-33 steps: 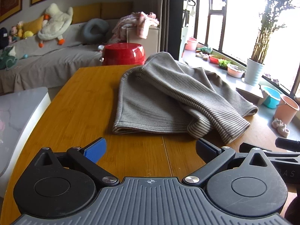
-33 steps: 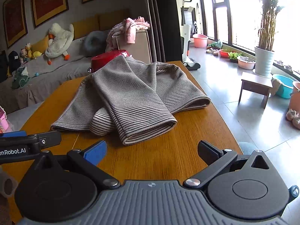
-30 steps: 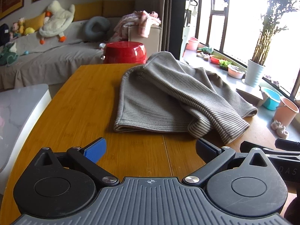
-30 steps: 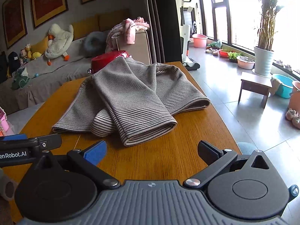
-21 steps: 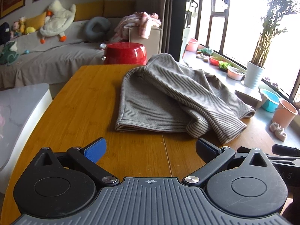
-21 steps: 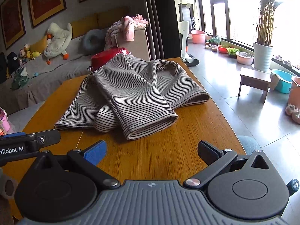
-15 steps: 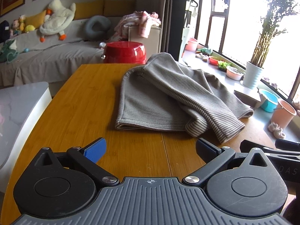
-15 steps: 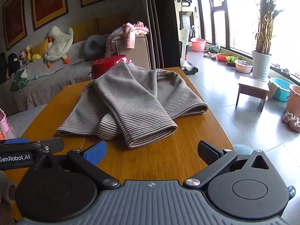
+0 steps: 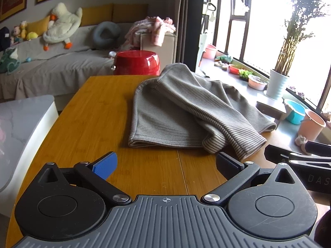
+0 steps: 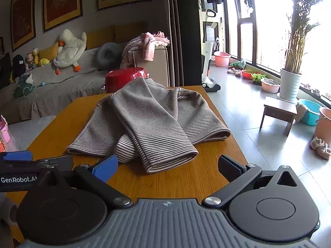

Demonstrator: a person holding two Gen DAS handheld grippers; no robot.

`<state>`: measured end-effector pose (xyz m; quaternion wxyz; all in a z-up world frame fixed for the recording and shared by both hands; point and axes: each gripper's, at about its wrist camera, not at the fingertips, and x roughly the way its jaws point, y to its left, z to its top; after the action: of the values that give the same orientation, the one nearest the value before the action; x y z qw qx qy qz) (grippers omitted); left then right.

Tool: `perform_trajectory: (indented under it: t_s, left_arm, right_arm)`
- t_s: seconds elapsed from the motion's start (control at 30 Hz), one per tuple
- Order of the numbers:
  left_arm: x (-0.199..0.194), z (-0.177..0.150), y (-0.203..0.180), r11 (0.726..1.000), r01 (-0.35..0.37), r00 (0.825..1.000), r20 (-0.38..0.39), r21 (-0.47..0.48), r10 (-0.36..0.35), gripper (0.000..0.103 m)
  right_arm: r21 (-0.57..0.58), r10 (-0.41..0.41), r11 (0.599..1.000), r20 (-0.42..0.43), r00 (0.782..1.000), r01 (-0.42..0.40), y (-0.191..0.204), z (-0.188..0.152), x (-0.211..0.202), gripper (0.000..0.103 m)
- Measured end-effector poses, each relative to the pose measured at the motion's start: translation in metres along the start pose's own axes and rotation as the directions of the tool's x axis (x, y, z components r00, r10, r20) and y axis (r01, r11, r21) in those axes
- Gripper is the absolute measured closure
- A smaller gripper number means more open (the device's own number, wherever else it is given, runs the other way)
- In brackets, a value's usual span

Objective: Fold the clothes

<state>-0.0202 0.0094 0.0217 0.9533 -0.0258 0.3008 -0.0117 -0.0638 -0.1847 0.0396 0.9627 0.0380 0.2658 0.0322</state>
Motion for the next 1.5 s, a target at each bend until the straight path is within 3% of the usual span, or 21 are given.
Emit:
perform_trajectory:
  t_s: [1.5]
  left_arm:
    - [-0.0001, 0.0, 0.0042, 1.0, 0.002, 1.0, -0.017, -0.015, -0.002, 0.0]
  right_arm:
    - [-0.022, 0.008, 1.0, -0.026, 1.0, -0.009, -0.007, -0.0004, 0.0072, 0.0]
